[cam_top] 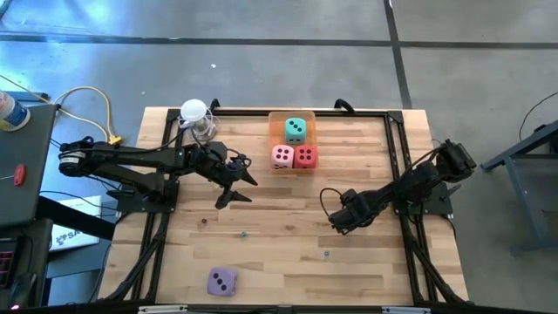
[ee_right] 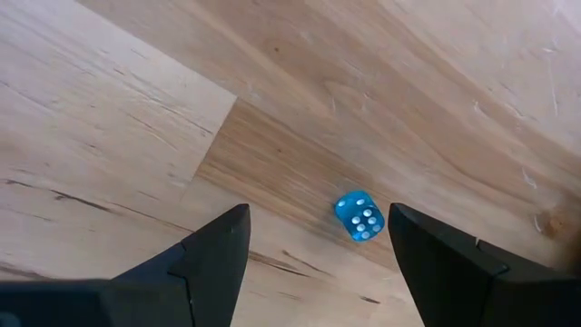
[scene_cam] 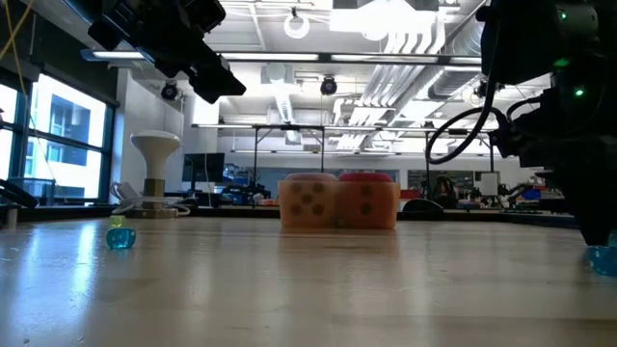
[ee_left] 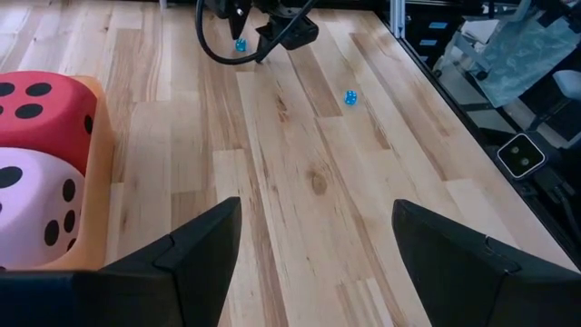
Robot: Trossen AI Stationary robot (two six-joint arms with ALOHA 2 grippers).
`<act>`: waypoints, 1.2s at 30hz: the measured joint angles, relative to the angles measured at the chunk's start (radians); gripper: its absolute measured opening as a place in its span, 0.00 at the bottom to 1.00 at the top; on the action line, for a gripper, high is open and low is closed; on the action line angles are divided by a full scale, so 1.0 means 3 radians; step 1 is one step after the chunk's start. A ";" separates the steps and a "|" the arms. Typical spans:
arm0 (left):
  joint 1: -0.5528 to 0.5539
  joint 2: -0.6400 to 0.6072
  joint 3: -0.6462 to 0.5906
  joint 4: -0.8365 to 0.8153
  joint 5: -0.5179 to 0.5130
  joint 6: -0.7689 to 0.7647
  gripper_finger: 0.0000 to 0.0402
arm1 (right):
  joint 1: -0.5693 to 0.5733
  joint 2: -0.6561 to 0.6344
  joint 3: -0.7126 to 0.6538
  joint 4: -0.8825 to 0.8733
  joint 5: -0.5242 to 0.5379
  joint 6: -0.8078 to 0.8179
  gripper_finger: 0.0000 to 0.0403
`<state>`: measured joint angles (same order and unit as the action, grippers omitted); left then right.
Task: Pick & Place Dice
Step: Put the blue die into the orange bin
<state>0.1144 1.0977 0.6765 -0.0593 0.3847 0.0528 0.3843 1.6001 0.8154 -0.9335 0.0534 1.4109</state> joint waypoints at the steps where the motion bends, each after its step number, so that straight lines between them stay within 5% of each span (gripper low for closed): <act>1: 0.0001 0.0000 0.0000 0.0000 0.0001 0.0000 0.69 | 0.0000 0.0000 0.0001 -0.0001 0.0000 0.0000 0.63; 18: 0.0000 0.0000 -0.0001 -0.0001 0.0001 0.0000 0.69 | 0.0000 -0.0014 -0.0206 0.0341 -0.0041 0.0058 0.60; 36: 0.0001 0.0000 -0.0001 -0.0026 0.0001 -0.0017 0.69 | -0.0003 -0.0005 -0.0214 0.0491 -0.0047 -0.0107 0.11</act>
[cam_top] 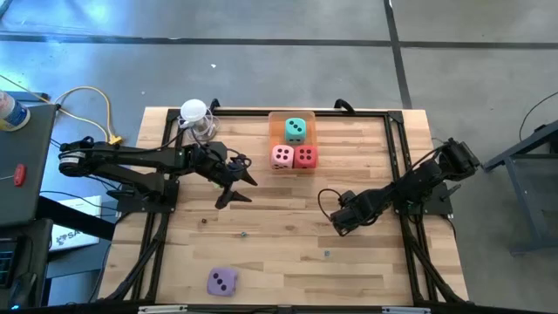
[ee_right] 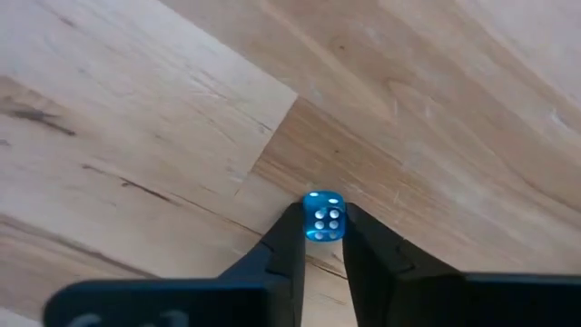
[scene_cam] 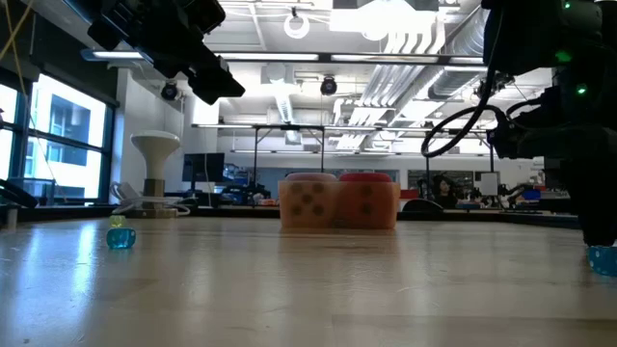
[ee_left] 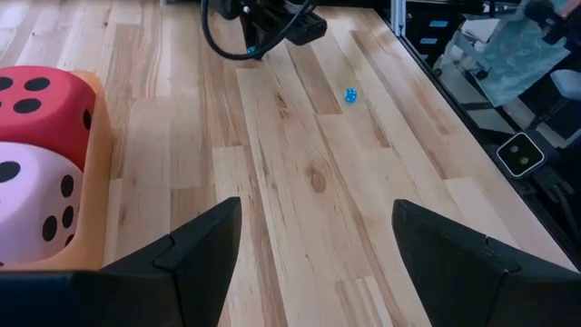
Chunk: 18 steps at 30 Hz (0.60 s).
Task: Pick & Place Dice
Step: Put the blue die into the orange bin
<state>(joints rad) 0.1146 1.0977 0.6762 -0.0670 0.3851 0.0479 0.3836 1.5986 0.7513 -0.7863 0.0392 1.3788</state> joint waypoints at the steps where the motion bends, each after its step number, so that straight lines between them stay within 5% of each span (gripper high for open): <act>1: -0.0001 0.0000 0.0001 -0.0013 0.0000 -0.0001 0.69 | 0.0003 0.0000 -0.0001 0.0039 0.0038 -0.0054 0.09; 12: -0.0001 0.0000 0.0001 -0.0005 0.0000 -0.0048 0.69 | 0.0014 -0.0034 0.0035 0.0450 0.0593 -0.0367 0.10; 18: -0.0001 0.0000 0.0000 0.0001 0.0000 -0.0074 0.69 | -0.0099 -0.0031 0.0214 0.1073 0.1126 -0.1089 0.09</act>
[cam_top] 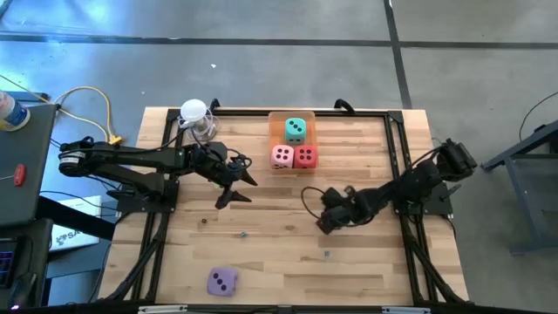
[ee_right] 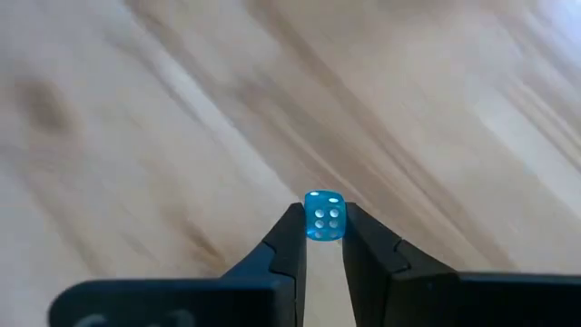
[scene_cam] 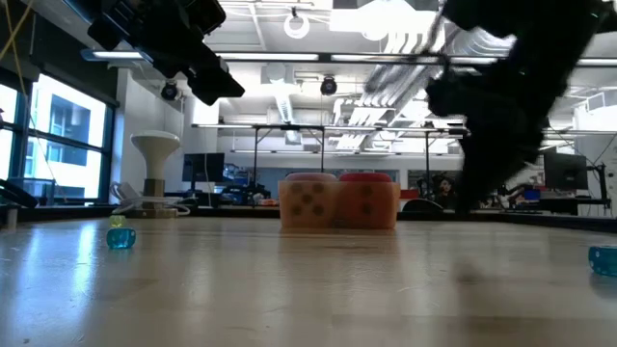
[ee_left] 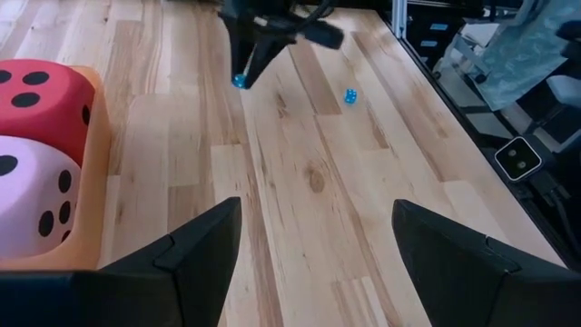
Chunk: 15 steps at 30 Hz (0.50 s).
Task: Pick & Place Dice
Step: Put the blue die into the orange bin
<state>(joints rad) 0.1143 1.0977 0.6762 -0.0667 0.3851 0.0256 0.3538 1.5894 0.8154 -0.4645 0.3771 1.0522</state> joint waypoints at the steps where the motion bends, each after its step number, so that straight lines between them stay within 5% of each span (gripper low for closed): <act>1: 0.0000 0.0000 0.0000 -0.0002 0.0000 -0.0005 0.69 | -0.0040 0.0001 0.0045 0.0124 0.0032 -0.0172 0.09; 10: 0.0001 0.0000 0.0000 -0.0001 0.0001 -0.0012 0.69 | -0.0610 -0.0007 0.0713 0.0583 0.0581 -0.1904 0.09; 15: 0.0000 0.0000 -0.0001 -0.0006 0.0006 -0.0012 0.69 | -0.1147 -0.0005 0.1078 0.0586 0.0389 -0.2377 0.09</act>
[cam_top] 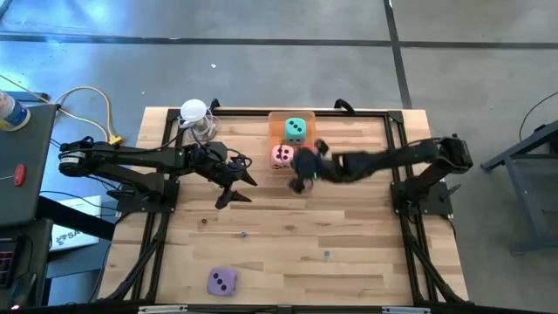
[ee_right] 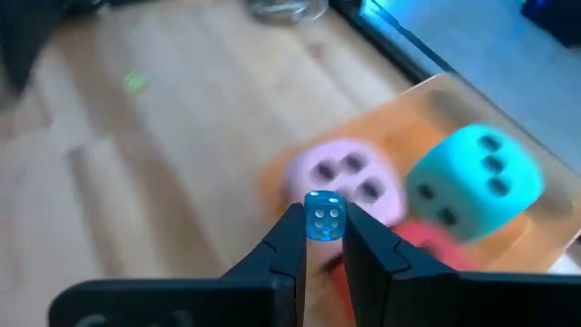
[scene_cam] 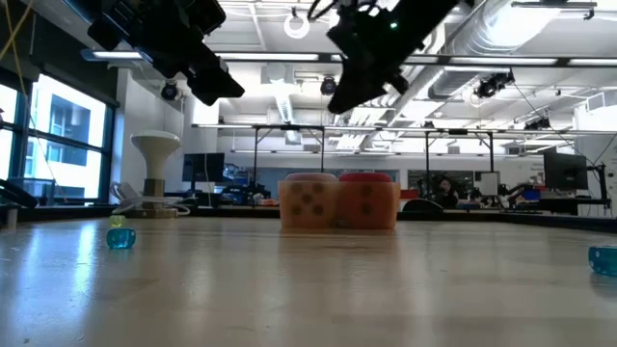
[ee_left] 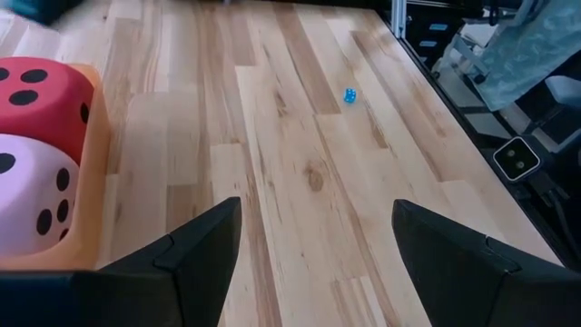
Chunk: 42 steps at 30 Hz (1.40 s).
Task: Pick & Place Dice
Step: Put the blue die into the orange bin
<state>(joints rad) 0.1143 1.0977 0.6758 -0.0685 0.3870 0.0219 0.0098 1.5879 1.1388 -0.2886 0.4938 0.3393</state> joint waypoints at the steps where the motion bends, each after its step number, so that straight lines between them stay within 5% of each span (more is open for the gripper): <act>1: 0.0000 0.0000 0.0000 -0.0003 0.0000 0.0000 0.69 | -0.0119 0.0016 0.0039 0.0003 -0.0078 -0.0010 0.09; 11: -0.0082 -0.0001 -0.0001 -0.0034 0.0002 0.0001 0.69 | -0.0952 0.0309 -0.0035 0.0325 -0.0931 0.0041 0.19; 27: -0.0225 -0.0001 -0.0001 -0.0013 -0.0174 0.0113 0.69 | -0.1024 0.0407 -0.0038 0.0454 -0.0986 0.0422 0.62; 42: -0.0224 -0.0001 -0.0001 -0.0008 -0.0324 0.0111 0.69 | -0.0993 0.0693 -0.0038 0.0487 -0.1130 0.0273 0.64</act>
<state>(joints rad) 0.0471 1.0973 0.6754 -0.0708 0.2897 0.0551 -0.2882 1.7957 1.1275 -0.1426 0.1548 0.4212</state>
